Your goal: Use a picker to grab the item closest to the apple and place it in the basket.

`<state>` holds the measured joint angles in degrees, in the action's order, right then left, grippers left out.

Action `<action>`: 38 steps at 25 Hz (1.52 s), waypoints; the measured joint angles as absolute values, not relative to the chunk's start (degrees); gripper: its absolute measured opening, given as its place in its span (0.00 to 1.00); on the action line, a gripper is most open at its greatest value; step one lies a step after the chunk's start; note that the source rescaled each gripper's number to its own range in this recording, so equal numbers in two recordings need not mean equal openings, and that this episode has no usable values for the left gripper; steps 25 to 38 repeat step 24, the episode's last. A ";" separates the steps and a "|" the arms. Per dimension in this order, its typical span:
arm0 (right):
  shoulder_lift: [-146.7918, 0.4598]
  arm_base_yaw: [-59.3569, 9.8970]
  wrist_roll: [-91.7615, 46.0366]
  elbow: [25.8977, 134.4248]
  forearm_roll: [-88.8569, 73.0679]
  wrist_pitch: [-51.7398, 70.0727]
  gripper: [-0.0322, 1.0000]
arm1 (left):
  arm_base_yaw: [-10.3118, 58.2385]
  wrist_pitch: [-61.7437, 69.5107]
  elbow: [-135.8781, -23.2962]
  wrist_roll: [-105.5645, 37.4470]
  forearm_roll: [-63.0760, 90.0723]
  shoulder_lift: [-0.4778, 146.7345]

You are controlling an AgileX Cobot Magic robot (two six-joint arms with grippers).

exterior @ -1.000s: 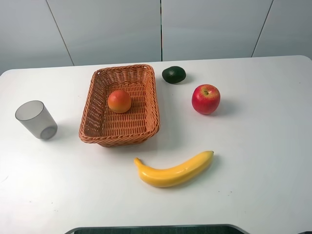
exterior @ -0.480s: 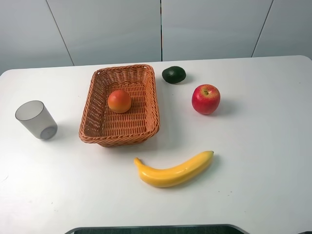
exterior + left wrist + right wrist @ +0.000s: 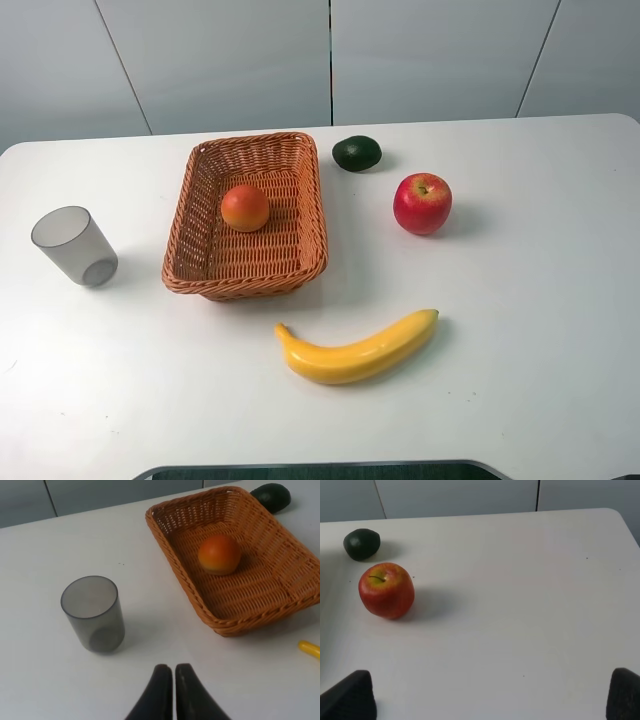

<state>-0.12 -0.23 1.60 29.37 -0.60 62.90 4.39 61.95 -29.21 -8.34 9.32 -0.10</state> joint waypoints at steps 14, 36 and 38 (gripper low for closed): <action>-0.12 -0.23 1.60 29.37 -0.60 62.90 1.00 | 4.39 61.95 -29.21 -8.34 9.32 -0.10; -0.12 -0.23 1.60 29.37 -0.60 62.90 1.00 | 4.39 61.95 -29.21 -8.23 9.32 -0.10; -0.12 -0.23 1.60 29.37 -0.60 62.90 1.00 | 4.39 61.95 -29.21 -8.23 9.32 -0.10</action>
